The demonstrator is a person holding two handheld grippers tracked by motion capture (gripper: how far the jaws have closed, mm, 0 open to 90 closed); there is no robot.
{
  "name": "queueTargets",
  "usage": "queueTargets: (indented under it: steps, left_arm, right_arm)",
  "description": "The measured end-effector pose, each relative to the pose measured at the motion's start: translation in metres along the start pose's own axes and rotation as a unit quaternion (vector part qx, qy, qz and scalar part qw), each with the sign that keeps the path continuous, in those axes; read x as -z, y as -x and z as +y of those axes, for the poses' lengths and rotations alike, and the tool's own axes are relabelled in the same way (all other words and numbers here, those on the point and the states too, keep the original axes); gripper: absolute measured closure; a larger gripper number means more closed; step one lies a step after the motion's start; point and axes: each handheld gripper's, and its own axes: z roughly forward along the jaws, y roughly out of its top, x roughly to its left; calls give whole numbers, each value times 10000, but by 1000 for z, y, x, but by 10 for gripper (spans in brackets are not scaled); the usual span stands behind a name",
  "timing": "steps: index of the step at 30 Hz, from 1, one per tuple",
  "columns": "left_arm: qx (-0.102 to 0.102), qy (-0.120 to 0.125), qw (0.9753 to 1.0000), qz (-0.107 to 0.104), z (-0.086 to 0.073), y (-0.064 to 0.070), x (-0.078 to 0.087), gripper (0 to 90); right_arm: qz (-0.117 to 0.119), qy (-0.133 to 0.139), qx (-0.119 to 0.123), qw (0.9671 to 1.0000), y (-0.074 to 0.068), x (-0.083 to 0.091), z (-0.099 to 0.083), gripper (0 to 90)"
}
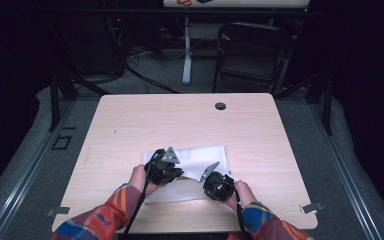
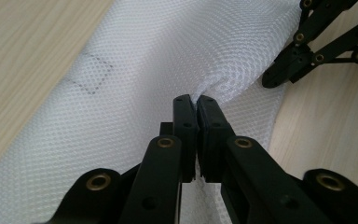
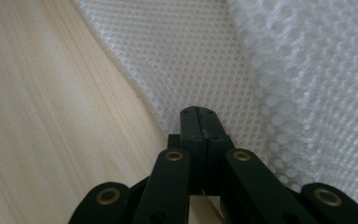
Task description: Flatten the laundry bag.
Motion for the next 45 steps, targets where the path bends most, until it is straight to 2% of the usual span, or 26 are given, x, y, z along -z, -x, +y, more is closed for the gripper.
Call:
queueTargets:
  steps: [7, 15, 26, 34, 45]
  left_arm:
    - [-110, -94, 9999, 21, 9, -3, 0, 871]
    - [-115, -58, 9999, 114, 20, -7, 3, 870]
    - [-156, -28, 9995, 282, 32, -15, 14, 871]
    - [-143, 45, 9989, 441, 41, -23, 23, 871]
    - [-255, 35, 9978, 617, 54, -29, 29, 871]
  right_arm:
    - [51, -66, 71, 9999, 0, 2, -1, 900]
    - [88, -94, 81, 9999, -1, 2, -2, 900]
    - [91, -142, 98, 9998, -2, 3, -3, 900]
    - [177, -153, 89, 9997, -2, 4, -4, 900]
    - [240, -223, 85, 9994, -2, 5, -5, 900]
